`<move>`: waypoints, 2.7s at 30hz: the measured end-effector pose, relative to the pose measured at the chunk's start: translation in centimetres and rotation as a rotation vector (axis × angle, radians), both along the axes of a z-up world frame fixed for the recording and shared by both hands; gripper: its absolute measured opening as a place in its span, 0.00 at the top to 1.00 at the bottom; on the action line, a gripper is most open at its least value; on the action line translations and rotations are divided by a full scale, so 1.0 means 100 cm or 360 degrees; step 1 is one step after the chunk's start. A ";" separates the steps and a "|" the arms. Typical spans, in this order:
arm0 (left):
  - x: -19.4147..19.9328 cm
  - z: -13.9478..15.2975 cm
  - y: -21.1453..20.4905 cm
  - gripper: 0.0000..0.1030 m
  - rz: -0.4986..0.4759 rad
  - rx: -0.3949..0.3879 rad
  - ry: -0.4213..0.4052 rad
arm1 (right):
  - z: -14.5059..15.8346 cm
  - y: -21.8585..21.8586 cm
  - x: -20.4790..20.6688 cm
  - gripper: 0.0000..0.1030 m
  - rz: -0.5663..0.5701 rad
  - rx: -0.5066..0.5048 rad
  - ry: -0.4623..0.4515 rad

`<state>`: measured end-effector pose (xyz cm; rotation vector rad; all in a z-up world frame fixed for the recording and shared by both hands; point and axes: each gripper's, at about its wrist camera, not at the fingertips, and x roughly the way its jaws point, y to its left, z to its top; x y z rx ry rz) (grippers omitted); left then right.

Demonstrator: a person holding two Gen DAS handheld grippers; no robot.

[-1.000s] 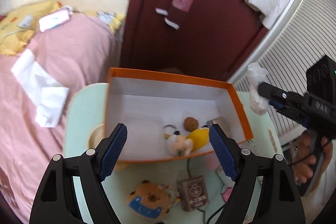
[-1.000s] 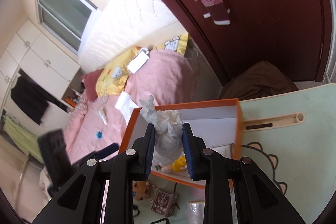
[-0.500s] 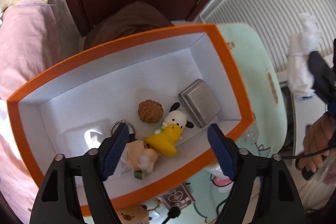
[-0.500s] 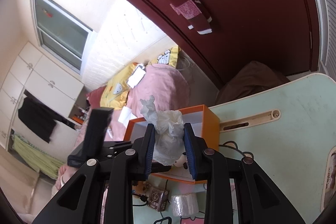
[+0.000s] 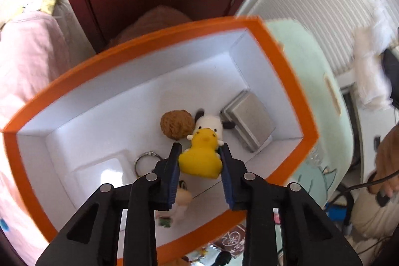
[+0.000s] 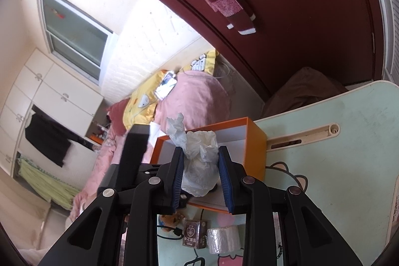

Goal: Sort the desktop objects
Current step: 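Grasp the yellow-and-white dog figure with the left gripper while the right lifts the tissue, then set the dog figure on the table with the left gripper while the right drops the tissue, then reach into the box and grasp the walnut with the right gripper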

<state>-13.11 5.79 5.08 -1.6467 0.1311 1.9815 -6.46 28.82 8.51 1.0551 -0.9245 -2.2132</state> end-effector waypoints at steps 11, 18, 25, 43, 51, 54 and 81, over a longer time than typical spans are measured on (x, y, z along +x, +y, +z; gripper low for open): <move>0.014 0.060 -0.041 0.71 0.0162 0.0195 0.0168 | 0.005 -0.007 0.006 0.73 0.0007 0.0010 0.0015; 0.054 0.090 -0.058 0.71 0.0126 0.0337 0.0214 | 0.010 -0.009 0.028 0.73 0.0011 0.0064 0.0049; 0.099 0.060 -0.065 0.71 0.0202 0.0371 0.0159 | -0.003 -0.021 0.066 0.73 0.0072 0.0177 -0.0028; 0.101 0.002 -0.078 0.39 0.0559 0.0339 0.0191 | -0.090 -0.057 0.097 0.61 0.0044 0.0521 -0.0358; 0.111 0.025 -0.102 0.36 0.0648 0.0452 0.0338 | -0.060 -0.046 0.107 0.36 -0.0022 0.0597 -0.0126; 0.113 0.027 -0.108 0.36 0.0706 0.0460 0.0370 | -0.049 -0.038 0.110 0.36 -0.0054 0.0576 -0.0042; 0.126 0.029 -0.128 0.36 0.0786 0.0516 0.0451 | -0.049 -0.168 -0.104 0.63 0.0657 0.0950 -0.0457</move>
